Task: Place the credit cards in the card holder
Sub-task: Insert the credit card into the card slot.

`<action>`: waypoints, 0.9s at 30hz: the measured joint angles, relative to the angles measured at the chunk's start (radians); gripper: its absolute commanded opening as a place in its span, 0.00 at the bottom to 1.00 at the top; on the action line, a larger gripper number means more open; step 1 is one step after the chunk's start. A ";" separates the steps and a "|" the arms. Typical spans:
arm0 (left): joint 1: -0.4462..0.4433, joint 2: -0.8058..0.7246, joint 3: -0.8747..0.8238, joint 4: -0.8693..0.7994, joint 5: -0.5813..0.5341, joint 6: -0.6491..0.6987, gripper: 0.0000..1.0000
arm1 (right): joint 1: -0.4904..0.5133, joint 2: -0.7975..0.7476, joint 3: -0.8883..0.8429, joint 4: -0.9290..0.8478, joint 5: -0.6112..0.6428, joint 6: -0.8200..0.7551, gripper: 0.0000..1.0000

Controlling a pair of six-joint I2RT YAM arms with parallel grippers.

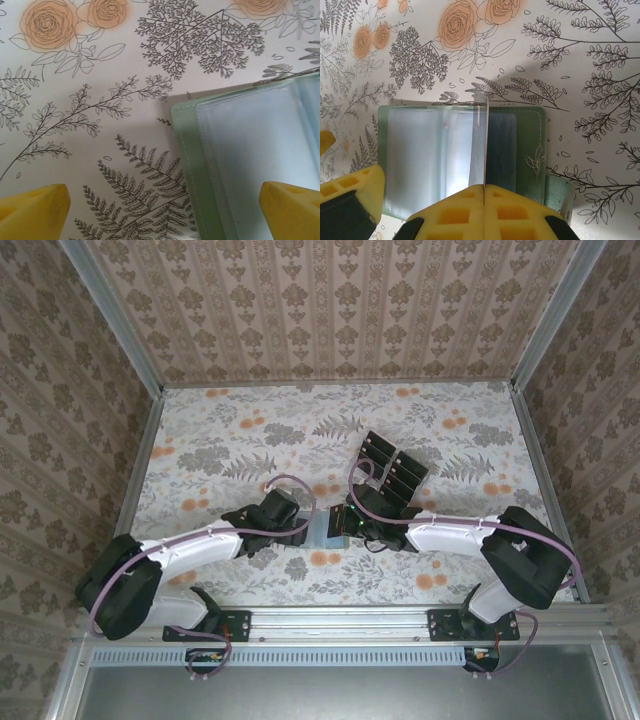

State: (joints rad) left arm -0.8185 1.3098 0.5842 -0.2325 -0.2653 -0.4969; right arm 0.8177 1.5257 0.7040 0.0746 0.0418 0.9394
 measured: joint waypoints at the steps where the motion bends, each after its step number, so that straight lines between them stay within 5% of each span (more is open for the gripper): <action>1: 0.000 0.006 0.000 0.000 -0.004 0.000 1.00 | 0.000 0.000 -0.003 0.003 0.000 0.000 0.00; 27: 0.000 0.049 -0.016 -0.026 -0.072 -0.074 0.99 | -0.020 -0.093 -0.045 0.110 -0.046 -0.001 0.00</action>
State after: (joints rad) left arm -0.8185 1.3586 0.5686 -0.2584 -0.3378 -0.5705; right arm 0.7979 1.4330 0.6586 0.1848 -0.0044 0.9386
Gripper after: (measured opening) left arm 0.996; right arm 0.043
